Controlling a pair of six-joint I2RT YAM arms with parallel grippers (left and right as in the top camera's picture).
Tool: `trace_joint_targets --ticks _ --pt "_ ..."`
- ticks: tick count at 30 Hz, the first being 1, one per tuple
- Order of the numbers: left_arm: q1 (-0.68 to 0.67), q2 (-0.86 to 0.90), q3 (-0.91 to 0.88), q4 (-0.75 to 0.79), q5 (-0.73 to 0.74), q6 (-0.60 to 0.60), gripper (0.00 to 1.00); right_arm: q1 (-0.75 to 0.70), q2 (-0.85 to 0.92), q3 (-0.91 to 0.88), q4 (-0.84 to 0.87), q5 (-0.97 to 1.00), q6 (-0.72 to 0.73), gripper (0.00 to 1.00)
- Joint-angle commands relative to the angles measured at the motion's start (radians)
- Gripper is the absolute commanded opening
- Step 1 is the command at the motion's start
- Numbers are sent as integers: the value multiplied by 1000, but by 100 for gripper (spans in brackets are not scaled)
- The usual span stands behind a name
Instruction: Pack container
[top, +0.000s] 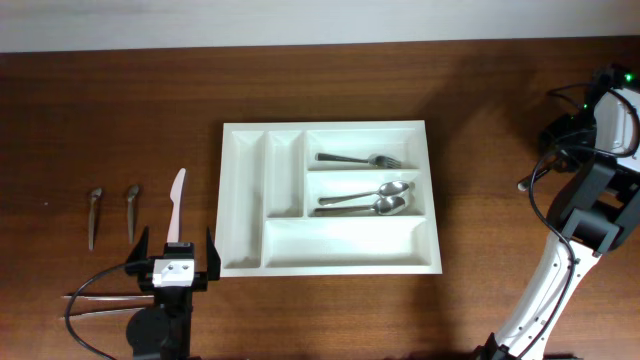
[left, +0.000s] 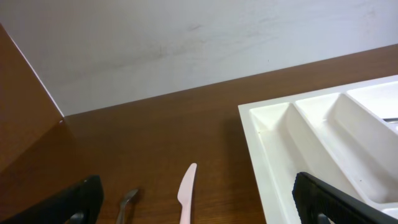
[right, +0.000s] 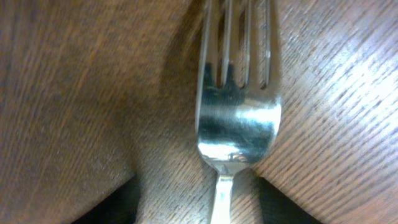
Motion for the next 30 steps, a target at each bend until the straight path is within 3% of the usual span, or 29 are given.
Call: trace_joint_targets --ticks 1,3,8,20,30 --pt "-4 -8 -4 -4 -7 5 99 -2 -9 -19 -2 13 0 35" --pt "-4 -8 -4 -4 -7 5 99 -2 -9 -19 -2 13 3 21" --pt "-4 -8 -4 -4 -7 5 99 2 -10 -11 -25 13 48 4" --pt "-4 -8 -4 -4 -7 5 99 68 -49 141 -148 -41 236 4" --pt "-4 -8 -4 -4 -7 5 99 251 -68 423 -311 -181 426 4"
